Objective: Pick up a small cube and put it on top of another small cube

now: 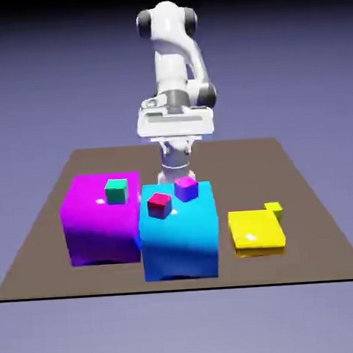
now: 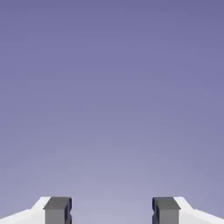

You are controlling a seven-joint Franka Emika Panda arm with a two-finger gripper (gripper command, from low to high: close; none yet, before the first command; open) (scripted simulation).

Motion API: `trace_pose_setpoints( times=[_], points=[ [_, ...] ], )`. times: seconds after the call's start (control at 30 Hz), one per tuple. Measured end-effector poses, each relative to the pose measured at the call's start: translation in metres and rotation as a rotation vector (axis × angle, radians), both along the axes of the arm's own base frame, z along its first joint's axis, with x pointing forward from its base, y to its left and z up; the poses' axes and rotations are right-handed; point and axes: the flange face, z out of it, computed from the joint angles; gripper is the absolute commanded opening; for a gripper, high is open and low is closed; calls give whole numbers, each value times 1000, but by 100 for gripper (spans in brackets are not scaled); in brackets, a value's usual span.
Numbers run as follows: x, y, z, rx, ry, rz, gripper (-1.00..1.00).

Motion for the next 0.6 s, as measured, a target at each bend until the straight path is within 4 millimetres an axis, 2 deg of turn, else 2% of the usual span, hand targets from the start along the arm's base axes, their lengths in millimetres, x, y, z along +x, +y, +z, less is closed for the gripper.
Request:
trace_pose_setpoints(
  times=[0.13,0.2,0.3,0.4,0.43,0.5,0.53,0.6],
  points=[
    [5,85,-50,-134,176,278,0],
    [-1,127,-77,-206,257,420,0],
    [-22,187,-118,-317,371,636,0],
    [-56,242,-158,-436,475,856,0],
    [-77,267,-172,-484,503,954,0],
    [-97,285,-199,-555,574,1062,0],
    [-123,307,-212,-608,597,1163,0],
    [-154,326,-238,-688,660,1292,0]
  ],
)
